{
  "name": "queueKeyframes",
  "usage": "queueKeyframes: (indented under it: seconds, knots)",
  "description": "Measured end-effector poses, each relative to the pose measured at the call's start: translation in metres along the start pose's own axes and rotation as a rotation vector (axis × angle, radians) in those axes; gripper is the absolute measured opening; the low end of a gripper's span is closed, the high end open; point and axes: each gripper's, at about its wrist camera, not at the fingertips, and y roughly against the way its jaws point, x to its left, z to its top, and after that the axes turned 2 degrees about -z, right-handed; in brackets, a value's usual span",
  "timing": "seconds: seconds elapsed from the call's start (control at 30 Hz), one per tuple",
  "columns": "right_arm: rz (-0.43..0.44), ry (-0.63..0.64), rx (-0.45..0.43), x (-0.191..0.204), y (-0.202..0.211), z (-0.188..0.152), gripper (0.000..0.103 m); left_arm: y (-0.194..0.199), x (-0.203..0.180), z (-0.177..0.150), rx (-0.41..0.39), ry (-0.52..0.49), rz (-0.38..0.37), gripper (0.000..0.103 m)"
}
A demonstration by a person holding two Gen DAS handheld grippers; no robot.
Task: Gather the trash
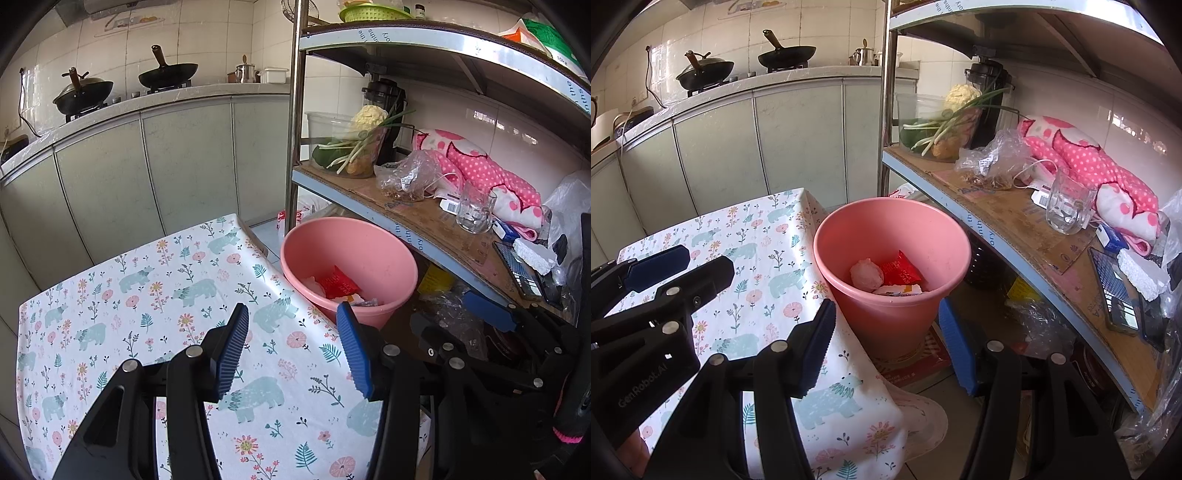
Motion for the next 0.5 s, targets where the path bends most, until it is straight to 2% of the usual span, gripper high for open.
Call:
queueKeyframes:
  seconds: [0.5]
  knots:
    - [0.001,0.0,0.001,0.0001,-0.0006,0.0003,0.059,0.001,-0.0002,-0.0006,-0.004,-0.003,0.0,0.05]
